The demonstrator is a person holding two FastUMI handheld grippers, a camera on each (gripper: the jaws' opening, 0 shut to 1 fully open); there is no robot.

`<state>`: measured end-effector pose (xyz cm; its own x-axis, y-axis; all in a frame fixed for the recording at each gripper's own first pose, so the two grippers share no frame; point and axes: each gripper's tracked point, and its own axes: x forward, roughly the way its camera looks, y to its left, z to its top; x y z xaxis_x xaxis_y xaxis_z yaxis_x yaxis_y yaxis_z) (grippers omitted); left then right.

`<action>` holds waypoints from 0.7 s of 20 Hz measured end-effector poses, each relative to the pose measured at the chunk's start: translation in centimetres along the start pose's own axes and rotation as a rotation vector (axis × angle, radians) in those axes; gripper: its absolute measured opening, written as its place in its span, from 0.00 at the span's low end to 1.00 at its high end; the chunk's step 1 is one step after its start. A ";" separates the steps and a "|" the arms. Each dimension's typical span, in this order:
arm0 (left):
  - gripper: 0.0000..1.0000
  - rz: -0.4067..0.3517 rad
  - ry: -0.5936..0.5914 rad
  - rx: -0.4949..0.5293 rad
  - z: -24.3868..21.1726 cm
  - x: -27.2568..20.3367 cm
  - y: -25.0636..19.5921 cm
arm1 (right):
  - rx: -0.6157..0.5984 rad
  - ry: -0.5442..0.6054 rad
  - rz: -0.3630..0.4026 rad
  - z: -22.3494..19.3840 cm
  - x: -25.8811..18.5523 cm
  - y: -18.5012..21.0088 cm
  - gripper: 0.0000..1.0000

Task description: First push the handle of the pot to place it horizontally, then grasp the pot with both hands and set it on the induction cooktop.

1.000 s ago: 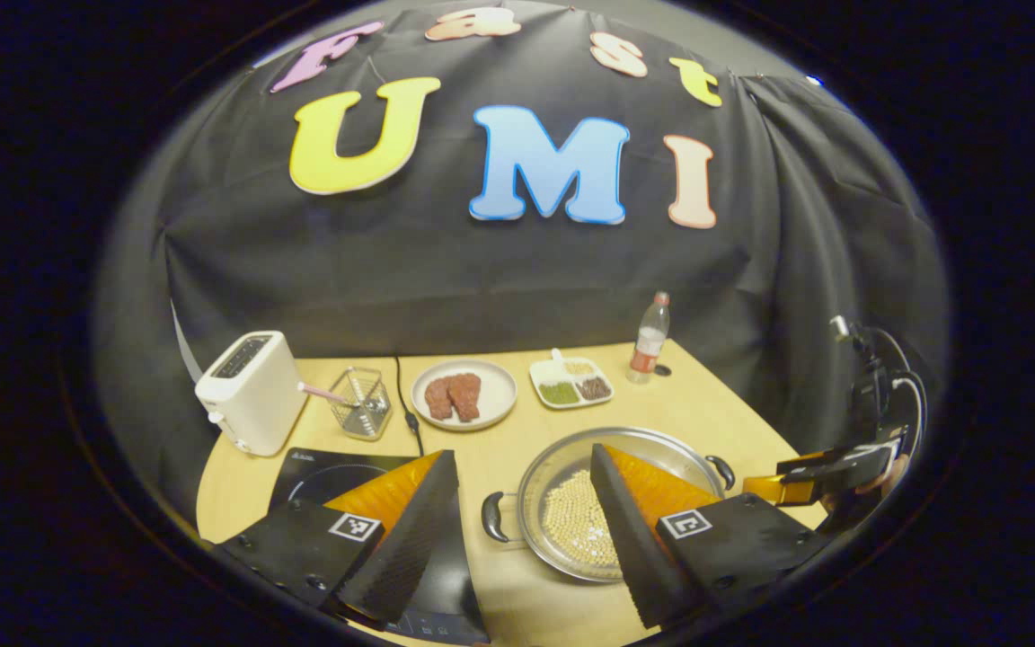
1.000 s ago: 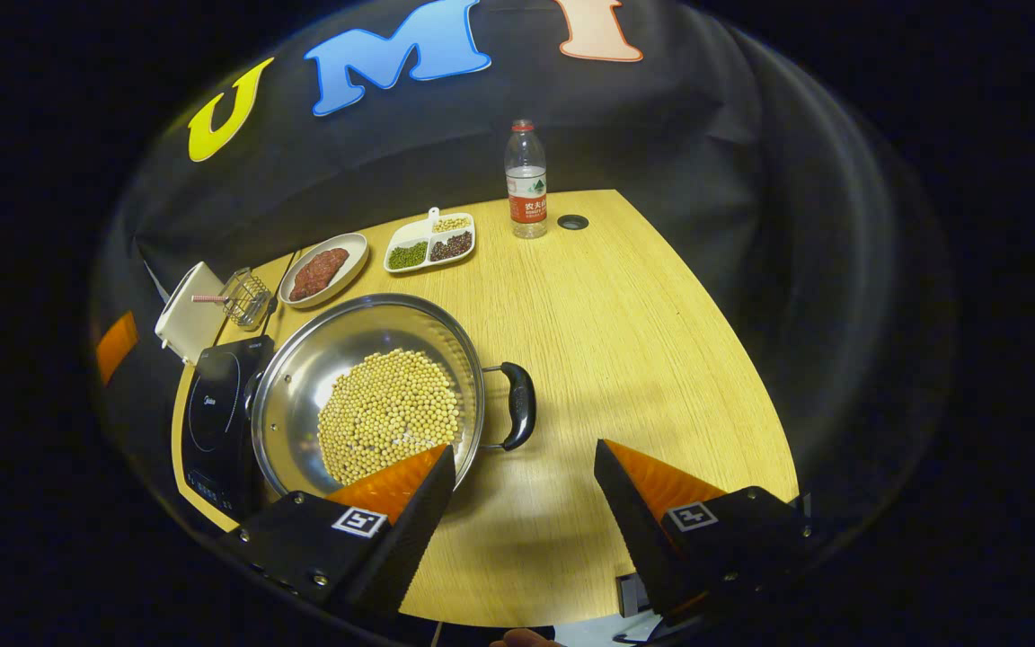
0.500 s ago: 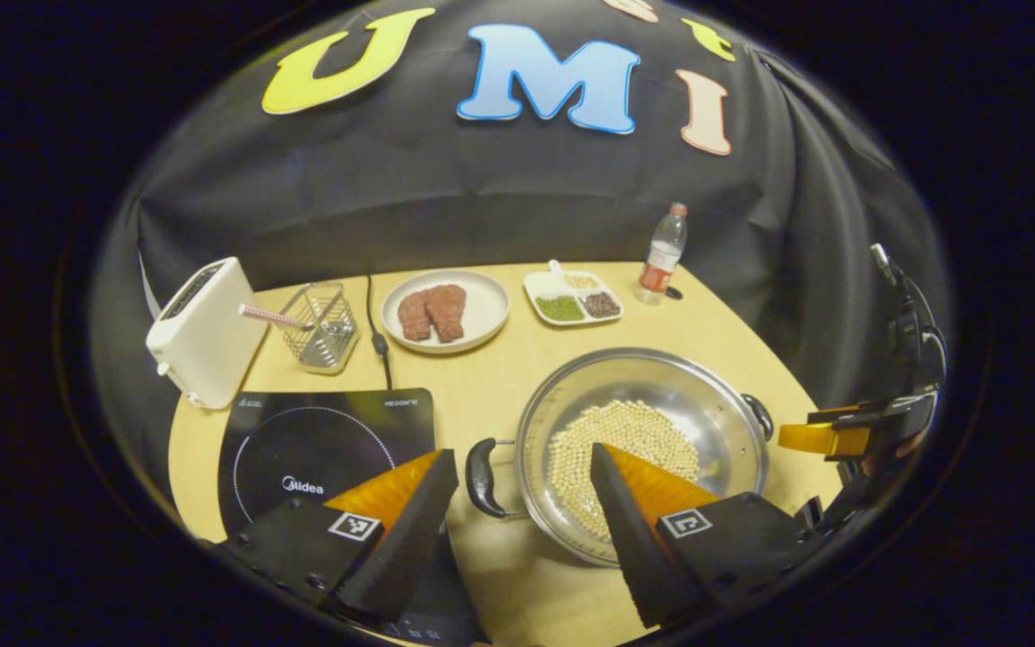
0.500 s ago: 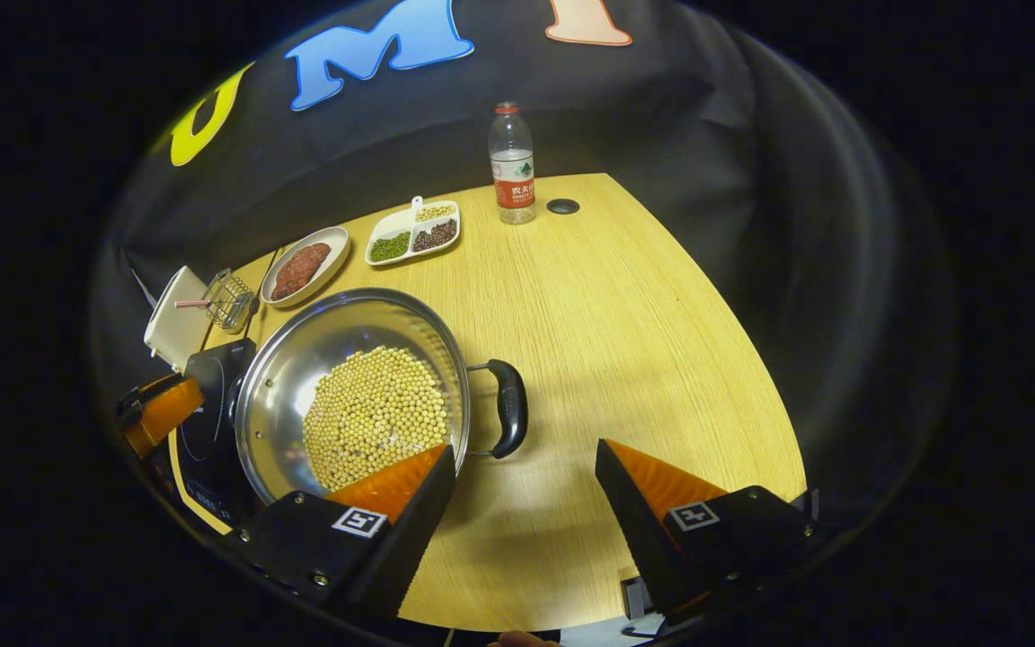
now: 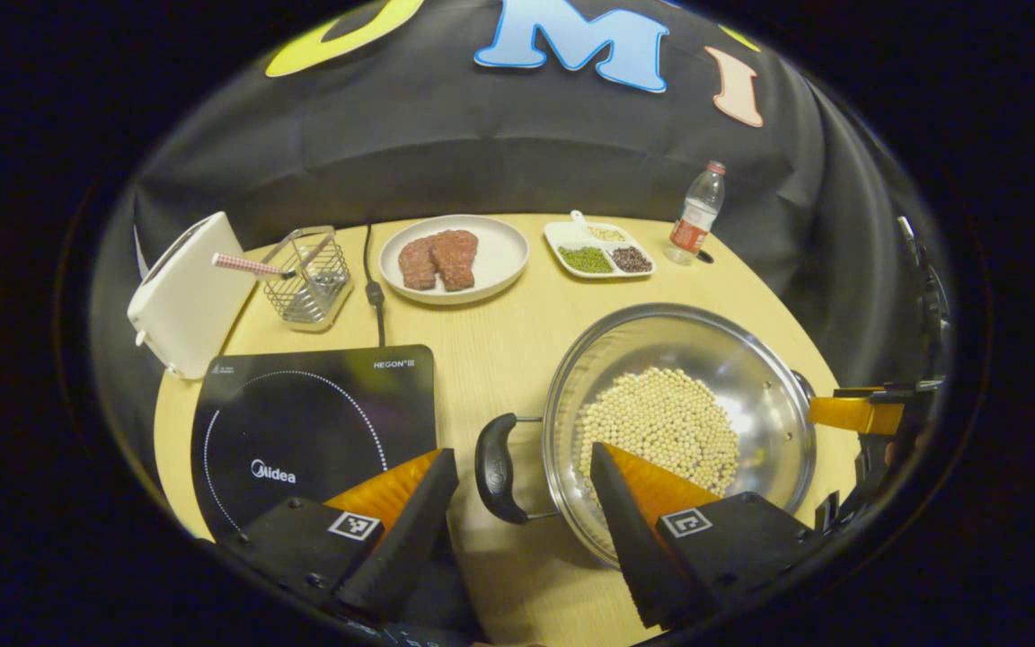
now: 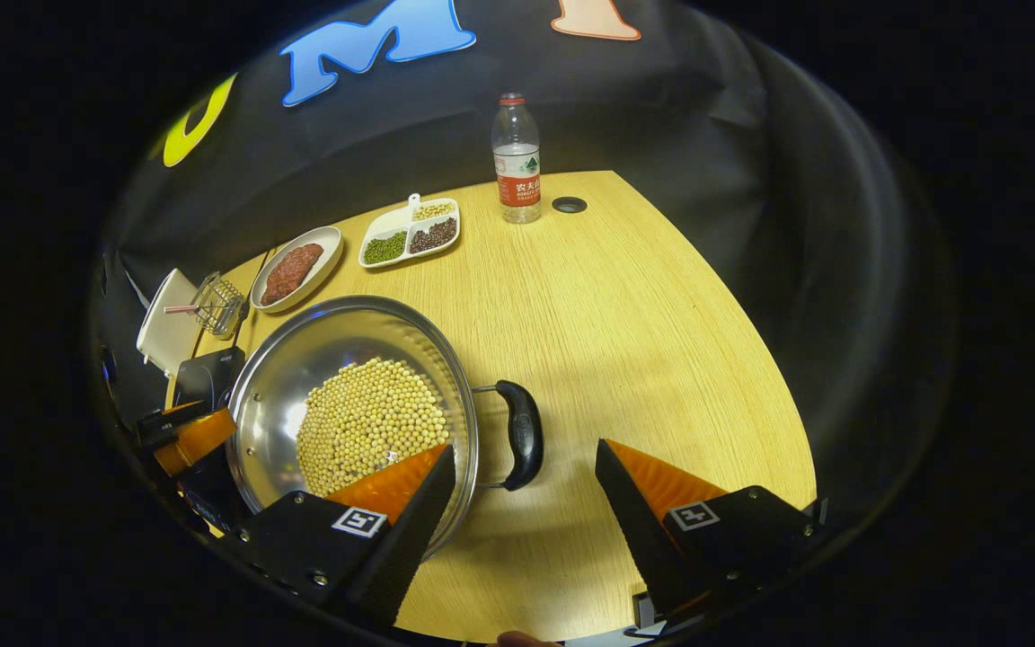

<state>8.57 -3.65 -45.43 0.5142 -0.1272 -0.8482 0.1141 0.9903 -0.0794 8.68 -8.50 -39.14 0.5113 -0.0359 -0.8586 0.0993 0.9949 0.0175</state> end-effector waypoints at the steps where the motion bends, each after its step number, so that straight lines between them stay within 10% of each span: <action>1: 0.98 0.000 0.004 0.000 -0.1 0.4 0.0 | -0.005 0.006 -0.006 0.0 0.5 0.0 0.98; 14: 0.98 0.007 0.030 0.016 -0.6 2.9 0.0 | -0.006 0.070 -0.019 -1.2 4.7 0.8 0.98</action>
<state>9.54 -3.96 -48.26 0.4894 -0.1186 -0.8640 0.1243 0.9901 -0.0655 10.18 -7.78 -43.78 0.4480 -0.0484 -0.8927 0.1034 0.9946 -0.0020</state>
